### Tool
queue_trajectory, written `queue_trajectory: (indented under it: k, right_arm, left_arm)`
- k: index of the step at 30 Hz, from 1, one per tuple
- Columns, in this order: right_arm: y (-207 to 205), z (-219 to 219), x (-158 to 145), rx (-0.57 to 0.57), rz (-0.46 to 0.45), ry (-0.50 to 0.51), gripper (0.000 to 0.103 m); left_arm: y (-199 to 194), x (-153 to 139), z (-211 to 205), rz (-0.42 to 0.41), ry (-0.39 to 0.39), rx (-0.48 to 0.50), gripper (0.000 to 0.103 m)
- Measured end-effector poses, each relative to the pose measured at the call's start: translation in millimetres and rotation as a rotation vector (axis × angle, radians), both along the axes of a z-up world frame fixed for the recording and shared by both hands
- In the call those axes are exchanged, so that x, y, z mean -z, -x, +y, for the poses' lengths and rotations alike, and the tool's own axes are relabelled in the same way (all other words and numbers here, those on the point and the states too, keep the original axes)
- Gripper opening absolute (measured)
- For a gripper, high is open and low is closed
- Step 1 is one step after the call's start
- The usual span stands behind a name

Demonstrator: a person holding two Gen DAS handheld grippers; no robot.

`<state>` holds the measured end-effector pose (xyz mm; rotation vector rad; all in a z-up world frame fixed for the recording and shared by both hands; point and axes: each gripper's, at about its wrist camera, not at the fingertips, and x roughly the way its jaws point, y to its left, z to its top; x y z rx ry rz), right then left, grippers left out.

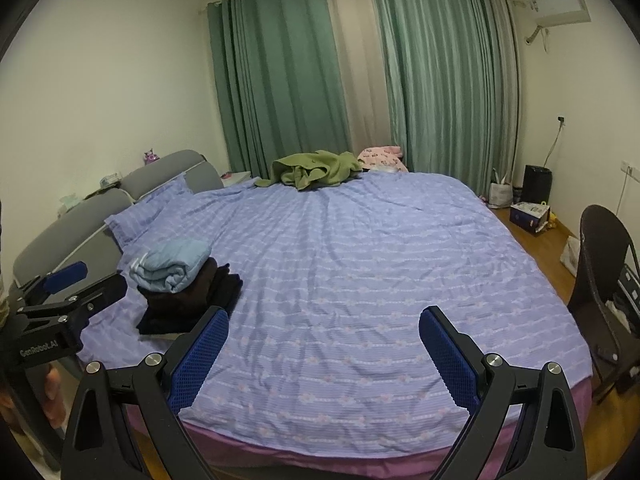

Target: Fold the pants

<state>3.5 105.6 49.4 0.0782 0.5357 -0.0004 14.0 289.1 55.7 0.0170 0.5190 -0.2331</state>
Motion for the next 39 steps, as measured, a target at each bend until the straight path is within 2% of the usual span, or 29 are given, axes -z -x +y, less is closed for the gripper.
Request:
queue_trajectory:
  k: [39]
  right_arm:
    - [6.4, -7.7, -6.7, 0.01, -0.002, 0.0, 0.097]
  left_arm:
    - [7.5, 3.1, -9.6, 0.003, -0.011, 0.023, 0.103]
